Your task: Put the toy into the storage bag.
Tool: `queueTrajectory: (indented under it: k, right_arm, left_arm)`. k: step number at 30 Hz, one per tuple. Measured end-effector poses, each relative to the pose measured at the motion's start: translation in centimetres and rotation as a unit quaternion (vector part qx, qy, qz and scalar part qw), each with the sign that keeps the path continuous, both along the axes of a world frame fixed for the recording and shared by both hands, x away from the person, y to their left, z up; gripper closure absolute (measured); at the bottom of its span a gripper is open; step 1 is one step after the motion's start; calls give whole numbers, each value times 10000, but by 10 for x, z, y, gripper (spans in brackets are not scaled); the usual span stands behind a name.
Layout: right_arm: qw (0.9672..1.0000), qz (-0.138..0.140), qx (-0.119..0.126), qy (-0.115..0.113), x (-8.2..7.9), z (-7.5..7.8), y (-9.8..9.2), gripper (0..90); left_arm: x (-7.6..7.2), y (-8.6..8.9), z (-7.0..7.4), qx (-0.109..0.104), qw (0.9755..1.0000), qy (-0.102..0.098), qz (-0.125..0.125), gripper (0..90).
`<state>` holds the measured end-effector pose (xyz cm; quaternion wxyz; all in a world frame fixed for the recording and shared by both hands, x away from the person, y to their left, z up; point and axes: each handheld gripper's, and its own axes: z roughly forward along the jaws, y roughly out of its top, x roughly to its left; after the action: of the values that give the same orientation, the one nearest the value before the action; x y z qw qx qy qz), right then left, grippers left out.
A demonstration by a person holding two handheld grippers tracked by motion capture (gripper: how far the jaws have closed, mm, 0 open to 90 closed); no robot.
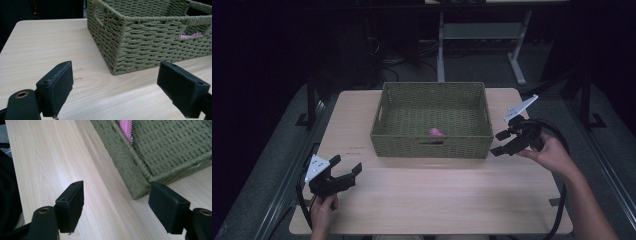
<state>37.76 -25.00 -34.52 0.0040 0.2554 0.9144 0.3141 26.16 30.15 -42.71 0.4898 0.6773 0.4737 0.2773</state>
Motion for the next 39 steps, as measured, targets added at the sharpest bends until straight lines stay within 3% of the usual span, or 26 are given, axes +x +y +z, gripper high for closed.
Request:
queueTrajectory:
  k: [20, 39]
  right_arm:
    - [9995, -219, 170, 178, -22, -33, -20, 280]
    - [9992, -289, 211, 201, -47, -58, -28, 270]
  left_arm:
    - [0, 0, 0, 8, 10000, 1, 19, 130]
    - [0, 0, -1, 20, 10000, 1, 24, 130]
